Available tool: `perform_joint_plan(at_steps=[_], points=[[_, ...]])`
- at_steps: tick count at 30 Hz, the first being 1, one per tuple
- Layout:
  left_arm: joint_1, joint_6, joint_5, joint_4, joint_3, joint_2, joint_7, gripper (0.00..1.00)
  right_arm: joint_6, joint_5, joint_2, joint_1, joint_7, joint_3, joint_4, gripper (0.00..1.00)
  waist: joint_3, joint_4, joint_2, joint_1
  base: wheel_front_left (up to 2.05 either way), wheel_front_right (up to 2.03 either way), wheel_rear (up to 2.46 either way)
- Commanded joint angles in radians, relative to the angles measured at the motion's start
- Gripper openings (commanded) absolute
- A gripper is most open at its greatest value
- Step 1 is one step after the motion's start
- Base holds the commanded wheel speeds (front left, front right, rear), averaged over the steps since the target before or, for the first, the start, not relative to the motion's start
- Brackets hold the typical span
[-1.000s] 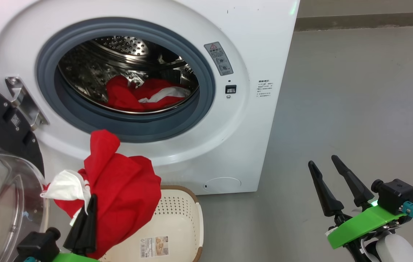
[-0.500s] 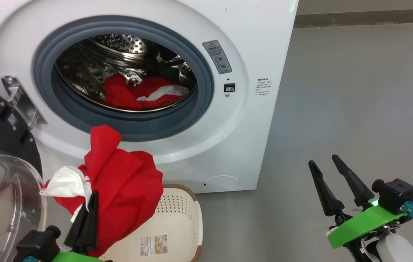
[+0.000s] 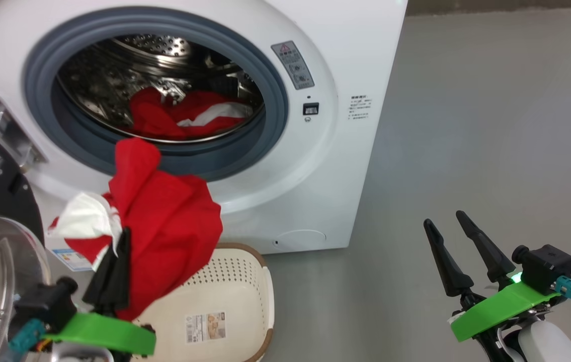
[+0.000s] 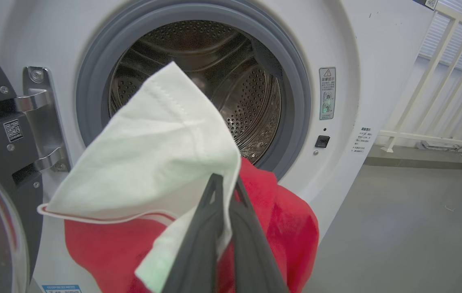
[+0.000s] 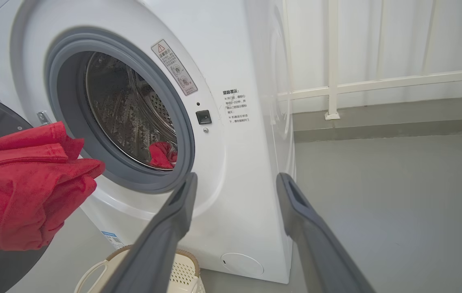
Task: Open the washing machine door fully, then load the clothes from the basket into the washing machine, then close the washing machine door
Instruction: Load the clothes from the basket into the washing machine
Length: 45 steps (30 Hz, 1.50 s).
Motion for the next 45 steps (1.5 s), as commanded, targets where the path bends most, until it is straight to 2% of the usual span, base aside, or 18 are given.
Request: perform_joint_plan(at_steps=[1, 10, 31, 45], points=[[-0.070, -0.007, 0.012, -0.009, 0.045, 0.033, -0.001, 0.00, 0.002, 0.002, -0.009, -0.031, -0.005, 0.025, -0.027, 1.00, 0.021, -0.014, -0.0001, 0.0000, 0.00, 0.00, 0.00], [-0.252, -0.043, -0.003, 0.113, 0.054, 0.030, 0.016, 0.00, 0.002, 0.001, -0.005, -0.065, -0.005, 0.035, -0.033, 1.00, 0.099, -0.047, -0.0001, 0.0000, 0.00, 0.00, 0.00], [-0.797, -0.116, 0.010, 0.592, 0.074, -0.017, -0.006, 0.00, 0.002, -0.011, 0.037, -0.184, -0.005, 0.042, -0.076, 1.00, 0.367, -0.135, -0.0001, 0.0000, 0.00, 0.00, 0.00], [-1.105, -0.146, 0.077, 0.844, 0.062, 0.007, -0.016, 0.00, 0.002, -0.018, 0.073, -0.247, -0.005, 0.045, -0.098, 1.00, 0.523, -0.206, -0.0001, 0.0000, 0.00, 0.00, 0.00]])
